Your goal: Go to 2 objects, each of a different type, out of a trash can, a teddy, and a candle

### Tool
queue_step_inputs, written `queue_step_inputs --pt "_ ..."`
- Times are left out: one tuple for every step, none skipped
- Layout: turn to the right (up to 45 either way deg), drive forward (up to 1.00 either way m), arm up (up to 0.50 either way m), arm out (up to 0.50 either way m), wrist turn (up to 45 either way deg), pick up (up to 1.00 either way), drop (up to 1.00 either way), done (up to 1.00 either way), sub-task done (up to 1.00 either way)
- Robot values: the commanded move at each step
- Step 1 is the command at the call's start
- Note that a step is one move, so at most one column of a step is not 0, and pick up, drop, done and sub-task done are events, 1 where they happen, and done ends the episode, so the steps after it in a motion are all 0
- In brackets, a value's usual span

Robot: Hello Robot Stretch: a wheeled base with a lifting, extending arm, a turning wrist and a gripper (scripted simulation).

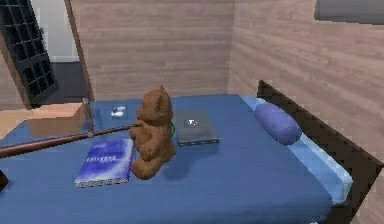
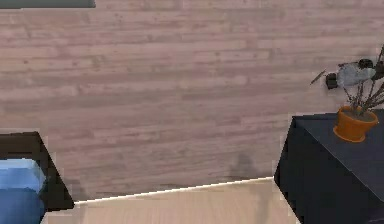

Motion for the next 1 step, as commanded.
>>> queue_step_inputs --pt "-9.0 0.0 0.0 0.0 0.0 0.0 0.0 0.0 0.0"
